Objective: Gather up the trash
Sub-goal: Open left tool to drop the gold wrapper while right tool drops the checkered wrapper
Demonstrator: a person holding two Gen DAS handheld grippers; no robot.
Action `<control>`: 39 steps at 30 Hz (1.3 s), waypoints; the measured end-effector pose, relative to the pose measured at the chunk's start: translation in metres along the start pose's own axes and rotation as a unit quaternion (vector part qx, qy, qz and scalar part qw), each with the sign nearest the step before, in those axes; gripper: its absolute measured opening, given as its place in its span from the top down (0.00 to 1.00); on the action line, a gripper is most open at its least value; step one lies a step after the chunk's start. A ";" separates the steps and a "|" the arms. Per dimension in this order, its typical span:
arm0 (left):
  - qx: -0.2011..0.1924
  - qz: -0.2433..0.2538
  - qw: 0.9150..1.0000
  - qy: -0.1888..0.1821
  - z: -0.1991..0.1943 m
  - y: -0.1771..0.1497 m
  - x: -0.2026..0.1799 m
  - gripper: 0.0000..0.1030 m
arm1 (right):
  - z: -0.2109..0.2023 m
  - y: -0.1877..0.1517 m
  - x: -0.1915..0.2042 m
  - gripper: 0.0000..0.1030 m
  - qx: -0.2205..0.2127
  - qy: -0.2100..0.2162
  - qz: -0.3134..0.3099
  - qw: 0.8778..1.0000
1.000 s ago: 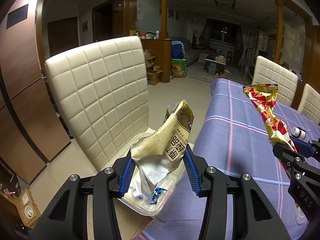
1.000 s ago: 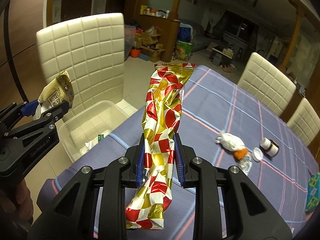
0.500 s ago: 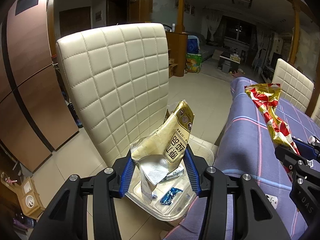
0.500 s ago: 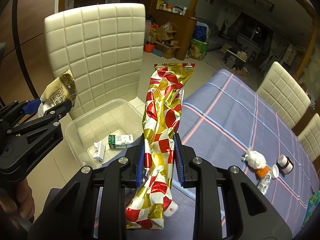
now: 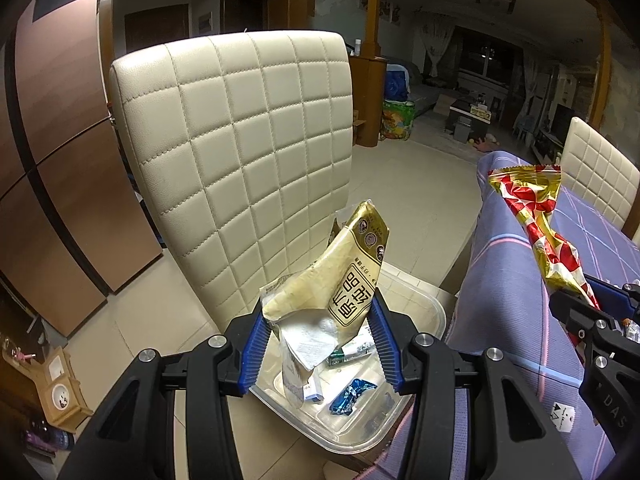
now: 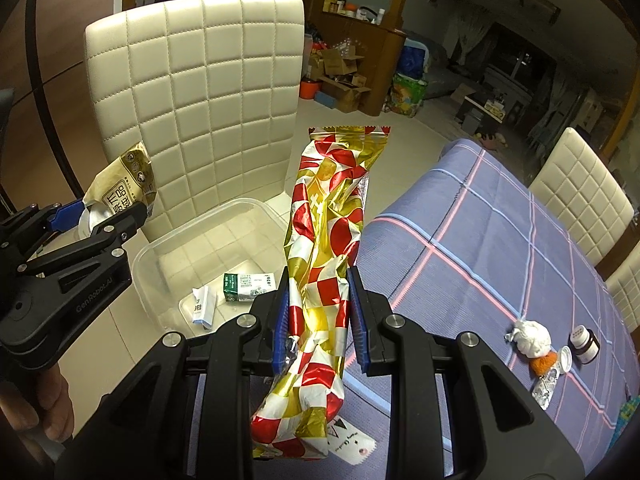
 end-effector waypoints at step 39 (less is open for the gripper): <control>0.032 -0.036 0.998 0.030 0.020 -0.004 0.027 0.21 | 0.037 0.018 0.010 0.19 0.007 0.028 0.013 0.999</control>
Point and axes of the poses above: each gripper's, at about its wrist camera, not at the fingertips, and z roughly the way its jaws point, x to its left, y to its top, the point moved 7 cm from there along z, roughly the way its jaws point, and after that the axes turned 2 degrees about -z, right-handed, at the moved point
